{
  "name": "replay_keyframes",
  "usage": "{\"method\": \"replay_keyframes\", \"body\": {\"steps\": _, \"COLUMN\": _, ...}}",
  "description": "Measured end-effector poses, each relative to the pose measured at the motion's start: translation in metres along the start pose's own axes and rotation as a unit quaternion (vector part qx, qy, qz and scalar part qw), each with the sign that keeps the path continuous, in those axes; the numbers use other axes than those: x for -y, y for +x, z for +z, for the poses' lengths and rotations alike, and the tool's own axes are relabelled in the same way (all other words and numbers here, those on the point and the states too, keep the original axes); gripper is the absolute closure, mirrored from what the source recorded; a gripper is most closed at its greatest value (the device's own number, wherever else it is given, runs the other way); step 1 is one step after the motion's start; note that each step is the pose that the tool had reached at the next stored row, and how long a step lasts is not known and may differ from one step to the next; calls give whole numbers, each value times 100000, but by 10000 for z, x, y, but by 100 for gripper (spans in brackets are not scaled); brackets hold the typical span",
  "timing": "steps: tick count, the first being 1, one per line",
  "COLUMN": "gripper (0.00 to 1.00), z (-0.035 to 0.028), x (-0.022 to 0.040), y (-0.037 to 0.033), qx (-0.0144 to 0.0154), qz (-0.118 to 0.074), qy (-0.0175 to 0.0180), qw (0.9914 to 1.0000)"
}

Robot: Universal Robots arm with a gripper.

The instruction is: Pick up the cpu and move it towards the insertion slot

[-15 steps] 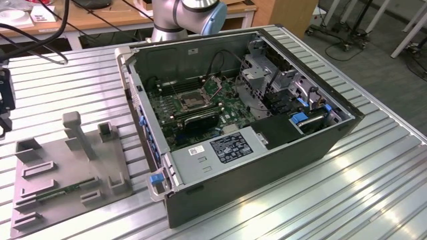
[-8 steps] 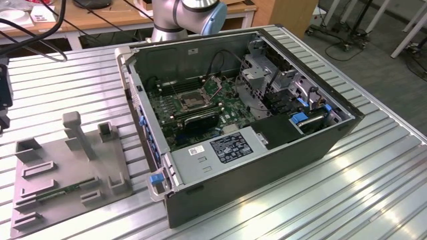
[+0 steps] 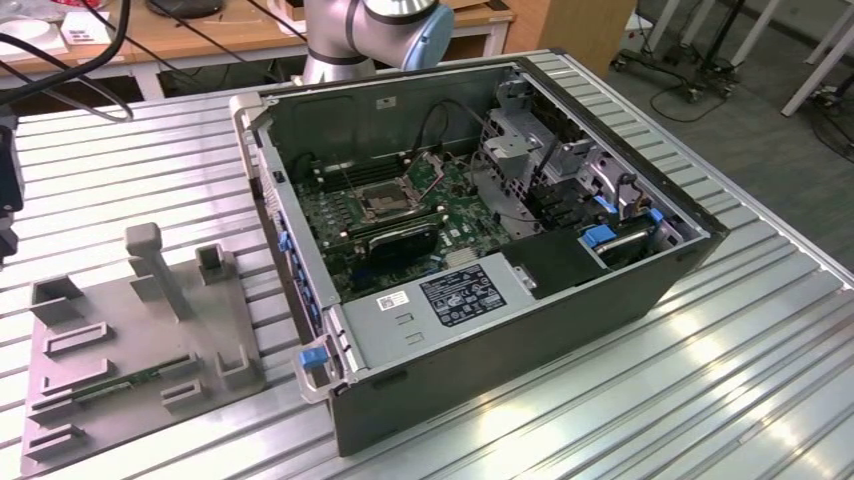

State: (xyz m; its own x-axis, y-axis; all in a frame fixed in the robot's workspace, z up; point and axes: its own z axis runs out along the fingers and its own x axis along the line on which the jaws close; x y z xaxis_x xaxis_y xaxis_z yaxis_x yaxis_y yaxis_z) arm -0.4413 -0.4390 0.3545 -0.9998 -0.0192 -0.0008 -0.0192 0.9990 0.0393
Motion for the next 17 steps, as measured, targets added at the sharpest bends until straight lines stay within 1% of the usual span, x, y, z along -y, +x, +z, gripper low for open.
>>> {"method": "replay_keyframes", "body": {"steps": 2, "gripper": 45, "z": -11, "x": 0, "y": 0, "qx": 14, "qz": -1, "qy": -8, "qw": 100000}}
{"method": "replay_keyframes", "body": {"steps": 17, "gripper": 45, "z": -28, "x": -1, "y": 0, "qx": 16, "qz": 0, "qy": -14, "qw": 100000}}
